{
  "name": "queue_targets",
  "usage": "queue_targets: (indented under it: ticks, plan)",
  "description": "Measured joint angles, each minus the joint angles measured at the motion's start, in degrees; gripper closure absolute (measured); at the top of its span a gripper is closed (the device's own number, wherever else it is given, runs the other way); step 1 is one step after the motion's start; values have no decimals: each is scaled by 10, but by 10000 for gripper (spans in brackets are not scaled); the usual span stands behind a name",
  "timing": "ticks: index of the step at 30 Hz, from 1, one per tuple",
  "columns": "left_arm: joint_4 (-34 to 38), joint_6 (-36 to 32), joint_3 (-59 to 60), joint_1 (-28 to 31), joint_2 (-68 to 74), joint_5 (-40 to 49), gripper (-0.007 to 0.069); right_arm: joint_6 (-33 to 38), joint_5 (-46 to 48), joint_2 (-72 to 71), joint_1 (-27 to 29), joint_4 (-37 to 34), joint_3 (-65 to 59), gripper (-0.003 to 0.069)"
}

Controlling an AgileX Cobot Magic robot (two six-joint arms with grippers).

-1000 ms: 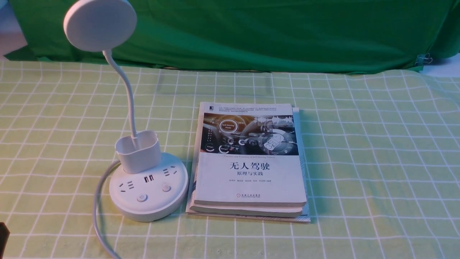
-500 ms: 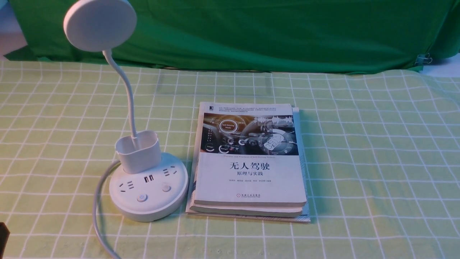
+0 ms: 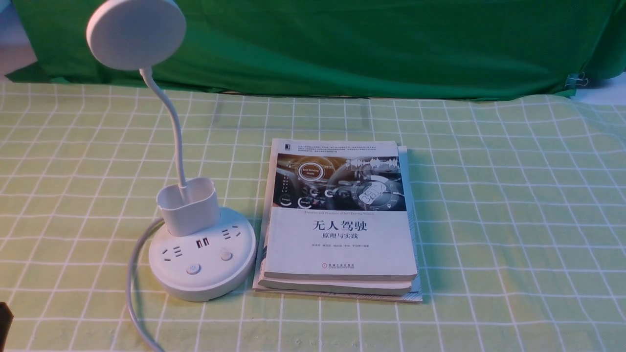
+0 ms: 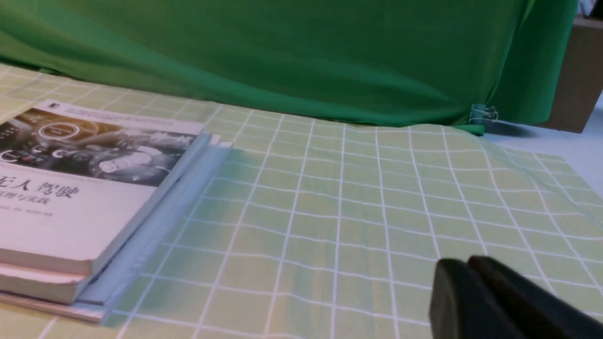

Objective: Turn off the desk lamp on the green coffee tablecloth by hand.

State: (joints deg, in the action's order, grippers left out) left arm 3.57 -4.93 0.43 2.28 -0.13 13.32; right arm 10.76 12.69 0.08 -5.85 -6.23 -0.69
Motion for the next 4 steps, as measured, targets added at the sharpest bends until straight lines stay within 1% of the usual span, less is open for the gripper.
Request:
queue_targets:
  ticks: [4]
  plan:
    - [0,0,0,0,0,0,624,0,0,0,0,0,0,629]
